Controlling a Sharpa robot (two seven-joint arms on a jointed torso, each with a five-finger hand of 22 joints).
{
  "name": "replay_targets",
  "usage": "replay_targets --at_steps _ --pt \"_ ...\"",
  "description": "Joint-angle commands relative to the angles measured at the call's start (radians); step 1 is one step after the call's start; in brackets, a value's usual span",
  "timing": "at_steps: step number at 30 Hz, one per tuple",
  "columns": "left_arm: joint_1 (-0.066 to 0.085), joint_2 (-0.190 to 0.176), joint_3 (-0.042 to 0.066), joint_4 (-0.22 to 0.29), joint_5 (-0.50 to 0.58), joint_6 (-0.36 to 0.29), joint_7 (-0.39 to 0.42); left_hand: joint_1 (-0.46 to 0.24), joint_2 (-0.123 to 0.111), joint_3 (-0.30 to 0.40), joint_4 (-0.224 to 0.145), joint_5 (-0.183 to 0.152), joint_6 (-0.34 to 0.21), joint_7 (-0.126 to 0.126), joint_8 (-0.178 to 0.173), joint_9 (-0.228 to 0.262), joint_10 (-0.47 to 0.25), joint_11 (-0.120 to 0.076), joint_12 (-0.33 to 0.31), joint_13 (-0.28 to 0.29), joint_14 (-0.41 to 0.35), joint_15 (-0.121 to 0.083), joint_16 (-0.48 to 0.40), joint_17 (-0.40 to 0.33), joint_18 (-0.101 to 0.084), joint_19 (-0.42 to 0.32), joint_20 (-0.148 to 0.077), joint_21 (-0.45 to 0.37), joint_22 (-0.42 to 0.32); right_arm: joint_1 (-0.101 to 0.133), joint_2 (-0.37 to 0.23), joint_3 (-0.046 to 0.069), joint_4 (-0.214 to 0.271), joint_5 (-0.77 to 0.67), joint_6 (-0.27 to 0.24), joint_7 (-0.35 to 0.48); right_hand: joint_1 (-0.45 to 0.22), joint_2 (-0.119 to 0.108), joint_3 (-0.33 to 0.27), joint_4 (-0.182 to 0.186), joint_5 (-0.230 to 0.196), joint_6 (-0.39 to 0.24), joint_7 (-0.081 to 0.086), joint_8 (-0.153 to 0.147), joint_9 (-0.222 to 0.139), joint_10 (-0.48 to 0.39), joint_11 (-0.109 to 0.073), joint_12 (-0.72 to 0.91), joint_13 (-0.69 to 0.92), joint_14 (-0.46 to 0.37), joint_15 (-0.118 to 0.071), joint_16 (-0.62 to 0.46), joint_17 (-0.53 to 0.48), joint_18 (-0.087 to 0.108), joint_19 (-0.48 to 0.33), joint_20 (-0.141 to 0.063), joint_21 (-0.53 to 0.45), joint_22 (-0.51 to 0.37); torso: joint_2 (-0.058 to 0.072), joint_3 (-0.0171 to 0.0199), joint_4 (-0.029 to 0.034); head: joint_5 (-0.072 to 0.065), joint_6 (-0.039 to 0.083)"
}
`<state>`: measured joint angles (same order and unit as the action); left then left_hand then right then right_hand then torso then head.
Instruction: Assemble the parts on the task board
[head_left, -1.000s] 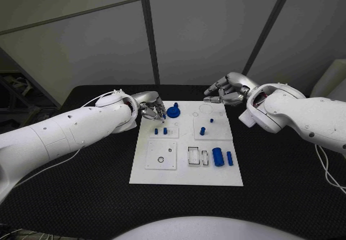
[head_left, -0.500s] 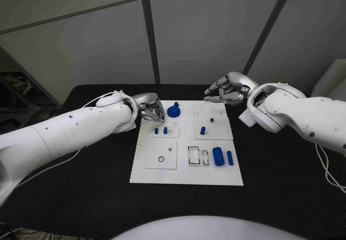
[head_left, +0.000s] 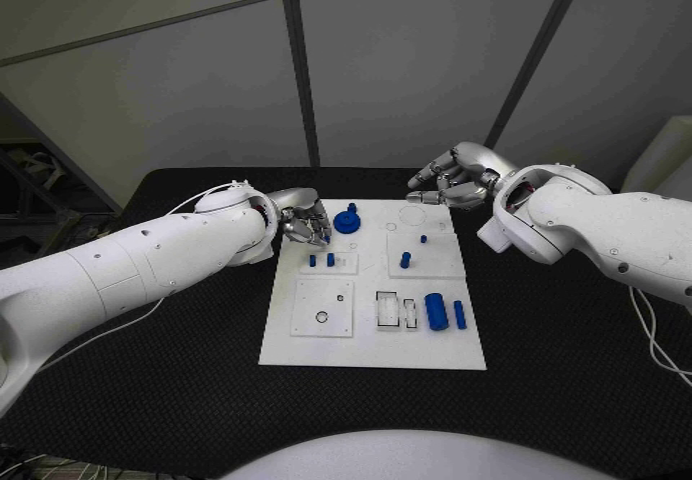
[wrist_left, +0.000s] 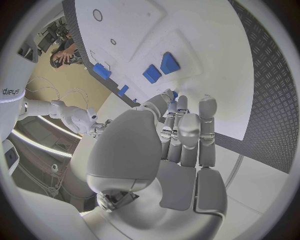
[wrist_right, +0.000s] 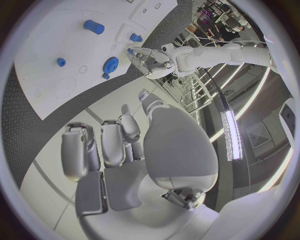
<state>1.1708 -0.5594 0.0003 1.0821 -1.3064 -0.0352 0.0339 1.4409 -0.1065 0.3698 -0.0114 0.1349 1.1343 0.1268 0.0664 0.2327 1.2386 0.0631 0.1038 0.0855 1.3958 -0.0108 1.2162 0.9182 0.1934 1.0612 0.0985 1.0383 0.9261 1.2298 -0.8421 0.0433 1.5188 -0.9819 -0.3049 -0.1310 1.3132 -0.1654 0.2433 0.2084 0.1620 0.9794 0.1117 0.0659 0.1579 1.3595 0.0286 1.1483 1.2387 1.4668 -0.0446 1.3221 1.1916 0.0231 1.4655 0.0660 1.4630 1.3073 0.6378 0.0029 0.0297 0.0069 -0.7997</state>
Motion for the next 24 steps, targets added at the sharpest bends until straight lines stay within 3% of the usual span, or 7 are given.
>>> replay_targets --at_steps 1,24 --pt "-0.001 0.003 0.001 -0.004 -0.009 0.025 -0.010 -0.009 -0.001 -0.001 -0.005 -0.003 0.007 0.001 0.003 0.000 0.003 0.002 -0.002 -0.001 0.004 0.001 0.000 -0.001 -0.034 0.006 0.002 0.005 0.000 0.002 0.000 0.001 0.001 -0.002 0.005 0.010 -0.002 0.003 0.001 0.004 0.006 0.007 0.000 0.001 0.002 0.003 -0.001 0.003 0.001 0.026 -0.002 0.000 0.001 0.009 0.032 -0.001 0.003 0.148 0.000 0.0001 0.0006 0.003 0.001" --pt "-0.009 0.016 0.000 -0.030 -0.023 0.035 -0.027 -0.010 -0.005 -0.001 -0.011 -0.010 -0.001 0.004 -0.003 -0.006 -0.002 0.004 -0.006 -0.005 0.005 0.002 0.002 -0.001 -0.034 0.006 0.003 0.006 0.002 0.002 -0.001 0.001 0.002 -0.002 0.004 0.010 -0.001 0.003 0.002 0.005 0.006 0.008 0.000 0.001 0.002 0.002 -0.001 0.002 0.000 0.026 -0.003 -0.001 0.001 0.009 0.032 -0.001 0.002 0.147 0.000 -0.0001 0.0005 0.001 -0.002"
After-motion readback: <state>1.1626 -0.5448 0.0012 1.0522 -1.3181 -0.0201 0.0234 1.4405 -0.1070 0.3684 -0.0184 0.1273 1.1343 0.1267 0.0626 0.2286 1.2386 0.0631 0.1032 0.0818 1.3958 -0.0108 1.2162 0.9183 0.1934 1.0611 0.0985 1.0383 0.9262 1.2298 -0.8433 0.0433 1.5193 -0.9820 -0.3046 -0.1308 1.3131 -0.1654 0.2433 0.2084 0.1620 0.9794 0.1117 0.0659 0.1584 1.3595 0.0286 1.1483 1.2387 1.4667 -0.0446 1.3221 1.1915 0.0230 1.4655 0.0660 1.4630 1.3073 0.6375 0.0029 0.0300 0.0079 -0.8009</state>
